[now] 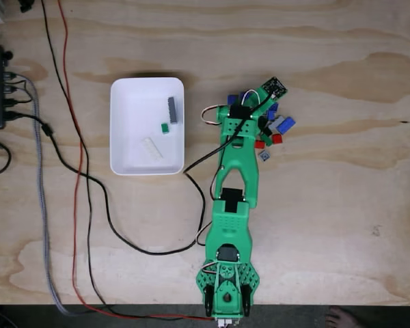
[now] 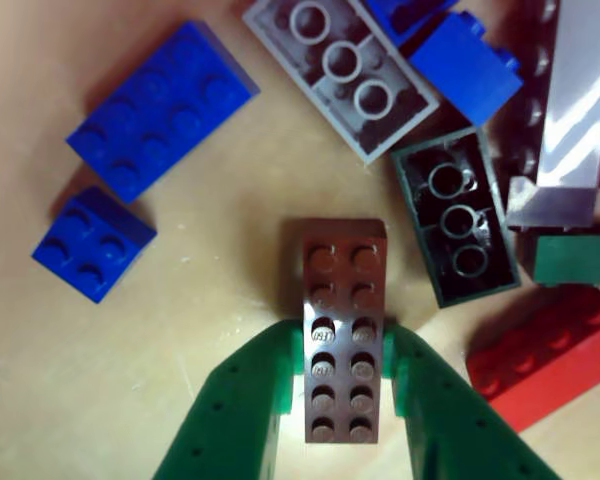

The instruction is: Put all lego bricks in the bin.

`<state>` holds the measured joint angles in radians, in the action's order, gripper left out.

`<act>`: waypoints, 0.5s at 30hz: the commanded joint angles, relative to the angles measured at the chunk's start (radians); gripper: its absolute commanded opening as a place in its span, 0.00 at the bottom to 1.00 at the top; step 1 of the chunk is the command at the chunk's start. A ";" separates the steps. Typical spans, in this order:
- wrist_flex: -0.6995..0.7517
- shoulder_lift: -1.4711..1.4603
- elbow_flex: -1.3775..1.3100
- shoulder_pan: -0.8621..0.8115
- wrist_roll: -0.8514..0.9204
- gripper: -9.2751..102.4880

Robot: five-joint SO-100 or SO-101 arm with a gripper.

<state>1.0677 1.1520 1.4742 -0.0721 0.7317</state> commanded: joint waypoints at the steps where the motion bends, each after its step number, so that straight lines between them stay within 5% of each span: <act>1: 0.005 0.635 0.075 0.025 -0.091 0.08; 10: 0.284 0.592 -0.330 0.449 0.058 0.08; 15: 0.327 0.505 -0.311 0.626 0.049 0.08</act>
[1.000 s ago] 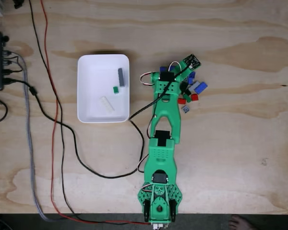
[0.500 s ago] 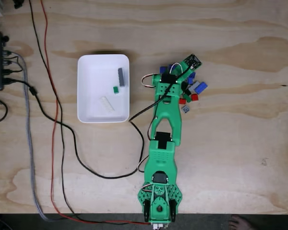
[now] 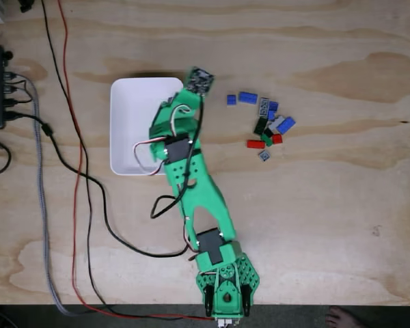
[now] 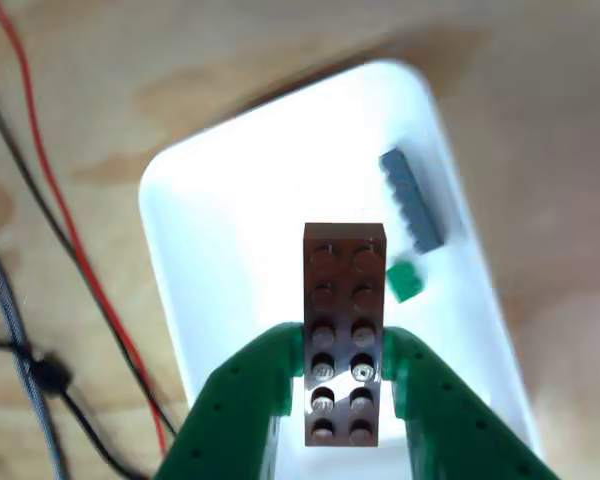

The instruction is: Put all lego bricks in the bin.

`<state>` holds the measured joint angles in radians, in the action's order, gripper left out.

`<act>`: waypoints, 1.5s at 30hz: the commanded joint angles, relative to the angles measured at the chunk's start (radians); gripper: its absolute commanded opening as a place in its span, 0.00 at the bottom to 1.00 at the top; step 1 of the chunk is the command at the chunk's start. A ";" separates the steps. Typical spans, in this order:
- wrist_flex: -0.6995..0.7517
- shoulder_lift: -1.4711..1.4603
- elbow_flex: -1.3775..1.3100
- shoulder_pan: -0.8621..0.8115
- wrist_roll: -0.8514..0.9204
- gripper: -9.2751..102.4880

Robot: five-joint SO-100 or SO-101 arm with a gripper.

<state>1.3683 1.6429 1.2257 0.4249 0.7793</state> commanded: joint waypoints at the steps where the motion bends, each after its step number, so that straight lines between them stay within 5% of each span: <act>1: 0.018 -0.002 -0.026 0.141 0.003 0.08; 8: -0.104 0.069 0.091 0.017 -0.061 0.38; 14: -0.264 0.233 0.209 -0.385 -0.028 0.31; 18: -0.360 0.063 0.391 -0.549 0.060 0.22; 25: -0.267 -0.399 0.109 -0.499 0.137 0.22; 31: -0.265 -0.489 -0.003 -0.442 0.360 0.23; 45: -0.637 -0.494 0.242 -0.430 0.687 0.22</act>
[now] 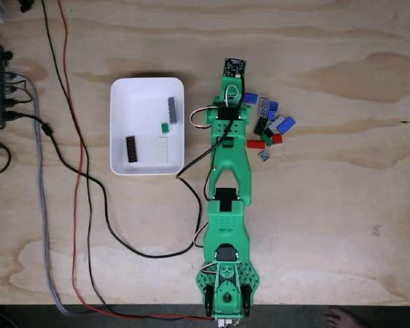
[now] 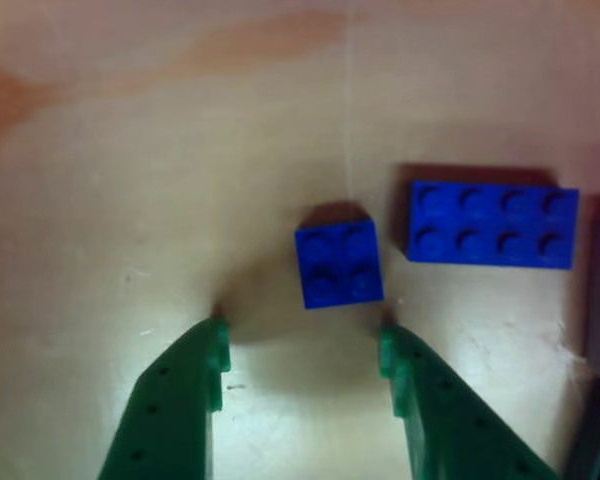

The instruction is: Put all lego bricks in the bin.

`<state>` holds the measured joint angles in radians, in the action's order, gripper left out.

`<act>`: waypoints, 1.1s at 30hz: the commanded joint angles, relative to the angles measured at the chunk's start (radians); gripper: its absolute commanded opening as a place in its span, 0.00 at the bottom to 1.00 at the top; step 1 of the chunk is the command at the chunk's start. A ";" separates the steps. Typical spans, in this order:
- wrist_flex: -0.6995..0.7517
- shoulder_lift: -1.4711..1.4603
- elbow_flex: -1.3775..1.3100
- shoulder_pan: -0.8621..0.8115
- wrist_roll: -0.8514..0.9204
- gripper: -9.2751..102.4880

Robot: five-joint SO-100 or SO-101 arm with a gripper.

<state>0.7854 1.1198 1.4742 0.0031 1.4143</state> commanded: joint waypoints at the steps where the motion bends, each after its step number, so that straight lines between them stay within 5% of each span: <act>1: -0.066 0.029 0.000 -0.009 0.061 0.22; 11: -0.163 0.054 0.081 -0.034 0.117 0.23; 17: -0.227 0.109 0.163 -0.034 0.135 0.08; 21: -0.285 0.322 0.328 0.002 0.075 0.08; 26: -0.213 0.699 0.291 0.084 -0.003 0.08; 33: 0.143 0.753 -0.109 0.360 -0.018 0.08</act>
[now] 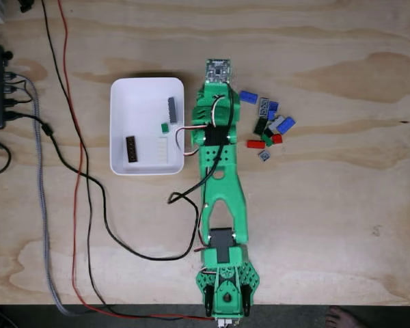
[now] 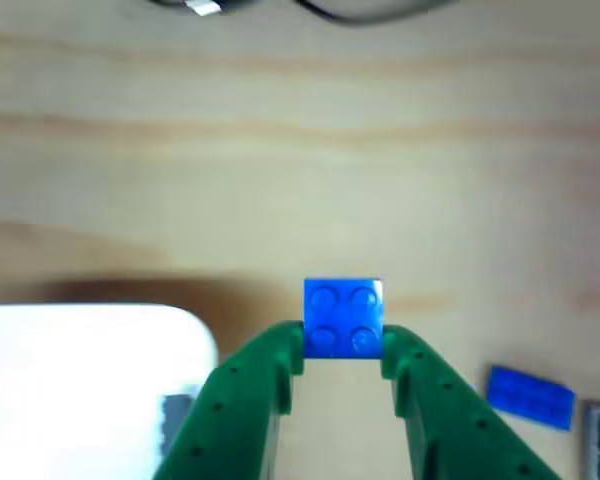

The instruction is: Put all lego bricks in the bin.

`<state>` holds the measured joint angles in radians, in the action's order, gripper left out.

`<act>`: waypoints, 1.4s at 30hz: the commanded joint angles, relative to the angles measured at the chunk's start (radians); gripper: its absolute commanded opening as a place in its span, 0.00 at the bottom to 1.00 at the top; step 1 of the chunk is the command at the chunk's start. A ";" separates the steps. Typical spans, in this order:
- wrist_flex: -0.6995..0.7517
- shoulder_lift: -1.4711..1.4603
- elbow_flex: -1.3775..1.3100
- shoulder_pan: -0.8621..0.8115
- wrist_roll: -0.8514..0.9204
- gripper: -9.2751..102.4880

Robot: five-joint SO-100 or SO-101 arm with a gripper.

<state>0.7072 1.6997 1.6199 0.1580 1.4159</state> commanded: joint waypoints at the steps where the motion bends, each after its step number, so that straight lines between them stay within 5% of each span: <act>1: 0.268 0.149 -0.284 0.235 -0.032 0.08; 7: 0.399 0.034 -0.244 0.341 -0.186 0.12; 16: 0.262 0.057 -0.078 0.224 -0.371 0.35; 22: 0.192 0.161 0.089 -0.149 -0.215 0.28; 25: 0.040 0.075 0.273 -0.256 -0.100 0.27; 42: -0.104 -0.393 0.101 -0.403 -0.054 0.27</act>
<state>0.6197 1.3238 1.7733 -0.2240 1.3530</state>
